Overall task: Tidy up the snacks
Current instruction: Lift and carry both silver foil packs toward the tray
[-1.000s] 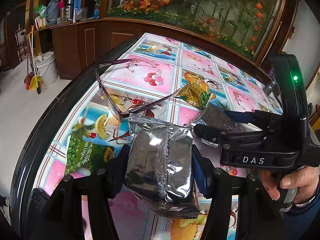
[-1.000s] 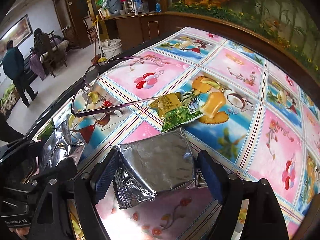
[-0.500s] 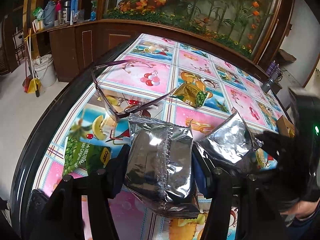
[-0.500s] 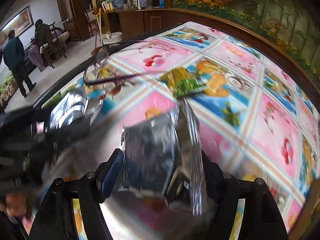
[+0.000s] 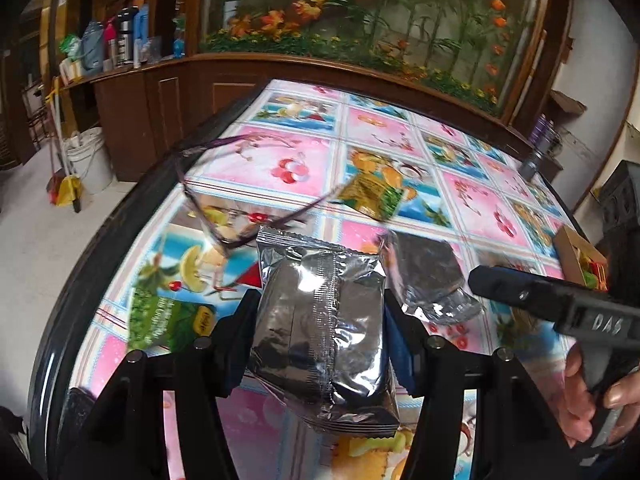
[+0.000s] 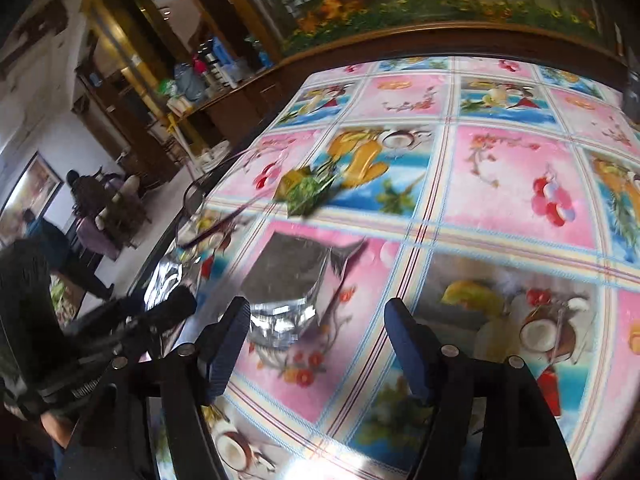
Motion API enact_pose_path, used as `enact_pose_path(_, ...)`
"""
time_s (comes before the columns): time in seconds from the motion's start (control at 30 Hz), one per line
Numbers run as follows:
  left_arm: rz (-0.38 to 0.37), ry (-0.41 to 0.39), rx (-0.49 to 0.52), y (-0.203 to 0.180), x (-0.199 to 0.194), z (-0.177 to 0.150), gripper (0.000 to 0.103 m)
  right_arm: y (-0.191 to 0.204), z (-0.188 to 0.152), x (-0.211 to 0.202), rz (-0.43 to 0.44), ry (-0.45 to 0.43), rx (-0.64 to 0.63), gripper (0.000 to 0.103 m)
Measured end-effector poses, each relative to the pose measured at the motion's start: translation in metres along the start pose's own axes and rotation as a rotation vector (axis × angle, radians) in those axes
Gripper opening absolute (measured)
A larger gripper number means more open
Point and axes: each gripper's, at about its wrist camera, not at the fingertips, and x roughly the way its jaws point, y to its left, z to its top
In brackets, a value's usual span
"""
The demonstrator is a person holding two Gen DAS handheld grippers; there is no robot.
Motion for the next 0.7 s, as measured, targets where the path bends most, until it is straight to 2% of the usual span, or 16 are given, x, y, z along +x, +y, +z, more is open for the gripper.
enact_pose_path(0.1, 0.016, -0.023, -0.034, 0.007, -0.005, 0.002, 0.058, 0.010, 0.009, 0.009, -0.024, 0.023, 0.041, 0.076)
enact_pose_path(0.23, 0.033, -0.047, -0.087, 0.018, -0.009, 0.004, 0.058, 0.035, 0.019, 0.034, -0.148, 0.081, 0.037, 0.077)
enact_pose_path(0.3, 0.034, -0.049, -0.110, 0.023, -0.010, 0.004, 0.058, 0.042, 0.021, 0.045, -0.181, 0.099, 0.021, 0.078)
enact_pose_path(0.37, 0.026, -0.045, -0.120, 0.024, -0.009, 0.005, 0.058, 0.054, 0.020, 0.061, -0.312, 0.138, -0.034, 0.078)
enact_pose_path(0.43, 0.018, -0.042, -0.117, 0.024, -0.009, 0.004, 0.058, 0.061, 0.016, 0.065, -0.368, 0.133, -0.092, 0.076)
enact_pose_path(0.47, 0.013, -0.044, -0.112, 0.022, -0.010, 0.004, 0.058, 0.061, 0.014, 0.064, -0.385, 0.120, -0.104, 0.070)
enact_pose_path(0.5, 0.010, -0.045, -0.105, 0.021, -0.010, 0.004, 0.058, 0.059, 0.013, 0.059, -0.388, 0.104, -0.096, 0.063)
enact_pose_path(0.57, -0.001, -0.048, -0.081, 0.015, -0.011, 0.004, 0.058, 0.048, 0.012, 0.049, -0.334, 0.088, -0.061, 0.063)
enact_pose_path(0.7, -0.016, -0.051, -0.034, 0.004, -0.012, 0.002, 0.058, 0.014, 0.004, 0.017, -0.284, 0.055, 0.000, 0.063)
